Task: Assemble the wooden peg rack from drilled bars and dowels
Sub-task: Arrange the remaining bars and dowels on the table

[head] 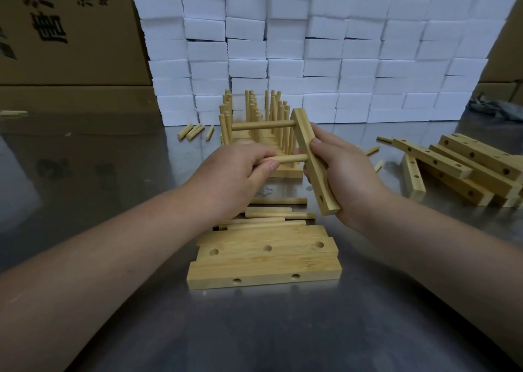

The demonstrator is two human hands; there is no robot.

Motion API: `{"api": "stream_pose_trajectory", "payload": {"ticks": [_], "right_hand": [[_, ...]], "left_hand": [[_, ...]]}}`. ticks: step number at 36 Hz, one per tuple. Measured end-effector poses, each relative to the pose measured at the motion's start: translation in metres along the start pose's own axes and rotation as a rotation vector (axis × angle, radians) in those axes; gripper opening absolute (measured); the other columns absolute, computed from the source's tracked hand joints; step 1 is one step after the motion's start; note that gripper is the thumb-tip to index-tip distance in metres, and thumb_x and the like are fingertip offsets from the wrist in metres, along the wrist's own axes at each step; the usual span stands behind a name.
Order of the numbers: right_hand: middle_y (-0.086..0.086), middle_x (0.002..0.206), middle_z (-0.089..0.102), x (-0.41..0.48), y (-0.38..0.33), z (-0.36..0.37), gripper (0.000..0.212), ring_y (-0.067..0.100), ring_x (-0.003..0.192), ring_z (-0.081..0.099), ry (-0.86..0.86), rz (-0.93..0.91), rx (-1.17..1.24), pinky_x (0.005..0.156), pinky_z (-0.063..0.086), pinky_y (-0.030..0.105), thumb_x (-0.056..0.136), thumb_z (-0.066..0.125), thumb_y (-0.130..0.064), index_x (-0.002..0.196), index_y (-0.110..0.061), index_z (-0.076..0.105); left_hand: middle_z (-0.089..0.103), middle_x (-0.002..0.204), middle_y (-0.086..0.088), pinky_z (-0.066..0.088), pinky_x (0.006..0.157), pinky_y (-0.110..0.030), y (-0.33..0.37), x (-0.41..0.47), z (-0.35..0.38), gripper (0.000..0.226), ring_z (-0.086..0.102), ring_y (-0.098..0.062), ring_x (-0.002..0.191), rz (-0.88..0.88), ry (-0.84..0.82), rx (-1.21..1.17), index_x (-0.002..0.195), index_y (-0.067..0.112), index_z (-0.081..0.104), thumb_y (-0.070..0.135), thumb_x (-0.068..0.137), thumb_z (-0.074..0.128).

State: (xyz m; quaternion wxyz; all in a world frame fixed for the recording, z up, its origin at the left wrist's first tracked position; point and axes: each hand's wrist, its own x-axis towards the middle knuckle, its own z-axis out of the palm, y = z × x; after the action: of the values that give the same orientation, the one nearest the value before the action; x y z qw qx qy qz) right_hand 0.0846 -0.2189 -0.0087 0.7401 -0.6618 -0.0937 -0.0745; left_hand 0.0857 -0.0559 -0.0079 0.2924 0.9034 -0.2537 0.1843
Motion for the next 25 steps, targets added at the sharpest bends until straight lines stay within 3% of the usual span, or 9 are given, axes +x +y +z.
{"api": "stream_pose_trajectory", "payload": {"ticks": [2, 5, 9, 13, 18, 21, 25], "right_hand": [[-0.003, 0.089, 0.07, 0.0003, -0.0007, 0.0001, 0.034, -0.003, 0.065, 0.06, 0.003, 0.011, 0.006, 0.061, 0.045, 0.012, 0.098, 0.04, -0.013, 0.126, -0.026, 0.056], [-0.002, 0.084, 0.069, 0.0016, -0.0005, -0.001, 0.037, 0.004, 0.071, 0.062, -0.015, 0.02, 0.016, 0.07, 0.047, 0.018, 0.099, 0.04, -0.016, 0.132, -0.025, 0.052], [-0.003, 0.082, 0.07, 0.0018, 0.0018, 0.0001, 0.037, 0.013, 0.082, 0.061, -0.017, 0.004, 0.025, 0.085, 0.049, 0.025, 0.099, 0.04, -0.016, 0.132, -0.025, 0.051], [-0.004, 0.078, 0.067, -0.0007, 0.0051, 0.0029, 0.036, 0.012, 0.079, 0.059, -0.004, -0.017, 0.005, 0.084, 0.049, 0.025, 0.099, 0.039, -0.015, 0.131, -0.027, 0.051], [-0.005, 0.083, 0.065, -0.0028, 0.0034, 0.0036, 0.038, 0.011, 0.079, 0.059, -0.021, -0.057, -0.059, 0.085, 0.048, 0.029, 0.097, 0.043, -0.016, 0.13, -0.032, 0.05], [-0.006, 0.086, 0.065, -0.0032, 0.0012, 0.0027, 0.04, 0.009, 0.077, 0.059, -0.046, -0.071, -0.087, 0.079, 0.045, 0.026, 0.092, 0.051, -0.015, 0.122, -0.041, 0.052], [-0.007, 0.092, 0.07, -0.0006, -0.0003, 0.0006, 0.048, 0.01, 0.076, 0.059, -0.057, -0.034, -0.08, 0.073, 0.045, 0.023, 0.091, 0.049, -0.011, 0.136, -0.029, 0.047]], "left_hand": [[0.051, 0.079, 0.012, 0.033, 0.057, -0.019, -0.0001, 0.0001, 0.0008, 0.015, 0.046, 0.002, 0.074, -0.017, -0.003, 0.001, 0.099, 0.03, 0.059, 0.03, 0.094, 0.045], [0.05, 0.074, 0.011, 0.03, 0.052, -0.02, 0.0005, -0.0011, 0.0016, 0.006, 0.045, 0.002, 0.063, -0.042, 0.021, -0.034, 0.094, 0.036, 0.051, 0.032, 0.093, 0.047], [0.051, 0.071, 0.01, 0.033, 0.051, -0.019, 0.0033, -0.0025, 0.0004, 0.012, 0.044, 0.006, 0.063, -0.018, 0.047, -0.052, 0.084, 0.037, 0.051, 0.03, 0.093, 0.046], [0.048, 0.061, 0.01, 0.034, 0.047, -0.007, 0.0048, -0.0025, 0.0002, 0.021, 0.045, 0.009, 0.055, -0.045, 0.046, -0.143, 0.076, 0.029, 0.056, 0.026, 0.094, 0.046], [0.042, 0.042, 0.014, 0.03, 0.039, -0.008, 0.002, 0.0005, -0.0003, 0.043, 0.041, 0.004, 0.041, -0.168, 0.058, -0.265, 0.053, 0.027, 0.052, 0.031, 0.095, 0.046], [0.039, 0.048, 0.011, 0.029, 0.037, -0.008, 0.0029, 0.003, -0.0008, 0.037, 0.039, 0.003, 0.04, -0.192, 0.074, -0.28, 0.061, 0.018, 0.053, 0.032, 0.095, 0.046], [0.048, 0.056, 0.009, 0.036, 0.048, -0.018, 0.0029, 0.0064, 0.0003, 0.031, 0.041, 0.0, 0.044, -0.233, 0.076, -0.346, 0.072, 0.02, 0.058, 0.035, 0.095, 0.044]]}}
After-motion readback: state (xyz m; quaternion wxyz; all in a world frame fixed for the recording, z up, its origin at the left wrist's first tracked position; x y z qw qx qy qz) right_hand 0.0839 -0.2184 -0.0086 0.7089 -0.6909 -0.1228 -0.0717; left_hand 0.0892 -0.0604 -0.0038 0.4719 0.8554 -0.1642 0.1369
